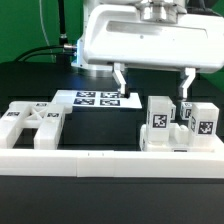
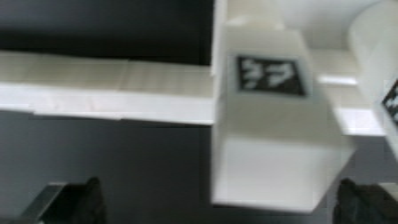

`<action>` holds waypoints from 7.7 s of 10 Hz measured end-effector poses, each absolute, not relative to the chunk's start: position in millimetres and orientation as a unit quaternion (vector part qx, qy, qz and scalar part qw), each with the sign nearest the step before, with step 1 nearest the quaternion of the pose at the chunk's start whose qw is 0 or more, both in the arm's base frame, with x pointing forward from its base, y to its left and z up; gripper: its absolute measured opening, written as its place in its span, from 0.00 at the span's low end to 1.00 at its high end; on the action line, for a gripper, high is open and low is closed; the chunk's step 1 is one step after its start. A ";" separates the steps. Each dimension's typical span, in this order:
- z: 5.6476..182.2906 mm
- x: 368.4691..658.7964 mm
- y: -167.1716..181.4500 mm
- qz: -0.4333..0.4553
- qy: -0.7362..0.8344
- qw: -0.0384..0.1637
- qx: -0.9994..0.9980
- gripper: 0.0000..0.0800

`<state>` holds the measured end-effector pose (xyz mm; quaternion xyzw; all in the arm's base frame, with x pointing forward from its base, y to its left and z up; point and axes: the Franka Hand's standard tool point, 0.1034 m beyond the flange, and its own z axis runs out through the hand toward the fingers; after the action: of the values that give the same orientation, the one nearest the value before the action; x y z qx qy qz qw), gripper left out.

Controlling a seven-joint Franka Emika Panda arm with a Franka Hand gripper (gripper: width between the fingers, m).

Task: Assemble chair

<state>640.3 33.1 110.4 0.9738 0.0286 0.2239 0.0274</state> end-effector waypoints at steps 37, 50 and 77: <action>86.8 632.3 57.6 0.014 -0.386 -0.001 0.922 0.78; 84.5 635.2 48.8 0.017 0.069 0.010 0.997 0.81; 82.2 643.1 54.6 0.049 -0.658 -0.073 0.748 0.70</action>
Offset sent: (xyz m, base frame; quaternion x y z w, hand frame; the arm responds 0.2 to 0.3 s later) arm 0.0000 0.0000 0.0000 0.0000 -0.0650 0.0000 0.9979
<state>643.1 54.6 82.2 0.7483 -0.6575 0.0488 -0.0726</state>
